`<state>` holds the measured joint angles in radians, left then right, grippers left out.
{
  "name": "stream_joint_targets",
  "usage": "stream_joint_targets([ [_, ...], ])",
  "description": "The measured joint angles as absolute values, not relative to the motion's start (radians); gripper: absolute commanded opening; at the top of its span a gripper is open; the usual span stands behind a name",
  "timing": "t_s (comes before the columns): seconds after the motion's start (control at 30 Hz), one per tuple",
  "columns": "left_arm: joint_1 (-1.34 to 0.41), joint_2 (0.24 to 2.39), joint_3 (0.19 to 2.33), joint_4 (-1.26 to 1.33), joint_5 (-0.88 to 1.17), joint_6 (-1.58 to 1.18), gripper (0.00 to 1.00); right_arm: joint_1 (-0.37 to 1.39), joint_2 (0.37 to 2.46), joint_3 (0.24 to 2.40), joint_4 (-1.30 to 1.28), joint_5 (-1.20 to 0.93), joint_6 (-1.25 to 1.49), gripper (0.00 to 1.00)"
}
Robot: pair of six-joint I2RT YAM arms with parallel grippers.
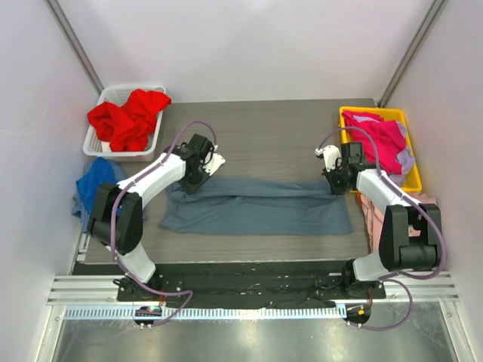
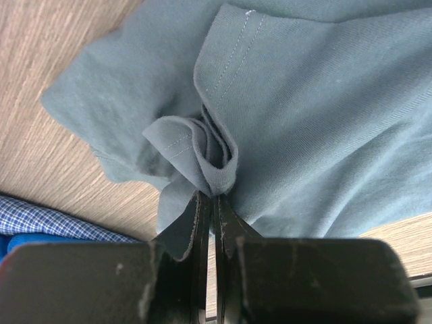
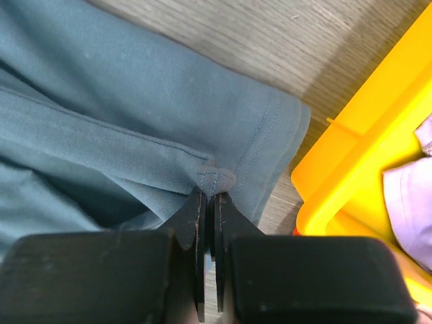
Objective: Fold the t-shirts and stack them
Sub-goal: Fold the other side of the tshirt into a rectangle
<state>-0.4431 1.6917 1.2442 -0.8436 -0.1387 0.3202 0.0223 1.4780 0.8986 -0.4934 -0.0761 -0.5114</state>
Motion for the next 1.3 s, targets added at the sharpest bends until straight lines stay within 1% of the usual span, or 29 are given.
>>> stream_joint_targets([
  [0.03,-0.443,1.692,1.24,-0.843,-0.139,0.32,0.01,0.022,1.467,0.89,-0.492,-0.076,-0.514,0.12],
  [0.07,-0.443,1.692,1.238,-0.844,-0.139,0.32,0.01,0.022,1.461,0.885,-0.492,-0.076,-0.516,0.18],
  [0.1,-0.443,1.692,1.235,-0.844,-0.138,0.32,0.01,0.022,1.456,0.88,-0.488,-0.076,-0.518,0.33],
  [0.13,-0.443,1.692,1.234,-0.844,-0.138,0.32,0.01,0.022,1.452,0.873,-0.483,-0.076,-0.52,0.39],
  [0.17,-0.443,1.692,1.234,-0.844,-0.138,0.32,0.01,0.022,1.45,0.867,-0.48,-0.075,-0.521,0.42],
  [0.2,-0.443,1.692,1.234,-0.845,-0.138,0.32,0.01,0.022,1.449,0.86,-0.478,-0.072,-0.522,0.48],
  [0.27,-0.443,1.692,1.232,-0.846,-0.139,0.32,0.01,0.022,1.449,0.845,-0.475,-0.065,-0.526,0.52],
  [0.37,-0.443,1.692,1.228,-0.847,-0.139,0.32,0.01,0.022,1.448,0.831,-0.477,-0.059,-0.529,0.54],
  [0.67,-0.443,1.692,1.209,-0.846,-0.139,0.318,0.01,0.022,1.39,0.823,-0.496,-0.057,-0.529,0.54],
  [0.93,-0.446,1.692,1.192,-0.844,-0.139,0.316,0.01,0.022,1.225,0.819,-0.595,-0.057,-0.525,0.55],
  [1.03,-0.45,1.692,1.189,-0.841,-0.139,0.313,0.01,0.022,1.141,0.807,-0.629,-0.057,-0.525,0.59],
  [1.1,-0.45,1.692,1.188,-0.841,-0.139,0.313,0.01,0.022,1.106,0.799,-0.64,-0.057,-0.525,0.59],
  [1.2,-0.45,1.692,1.188,-0.837,-0.139,0.313,0.01,0.022,1.111,0.797,-0.634,-0.058,-0.525,0.59],
  [1.3,-0.451,1.692,1.188,-0.833,-0.139,0.313,0.01,0.022,1.176,0.808,-0.625,-0.064,-0.517,0.59],
])
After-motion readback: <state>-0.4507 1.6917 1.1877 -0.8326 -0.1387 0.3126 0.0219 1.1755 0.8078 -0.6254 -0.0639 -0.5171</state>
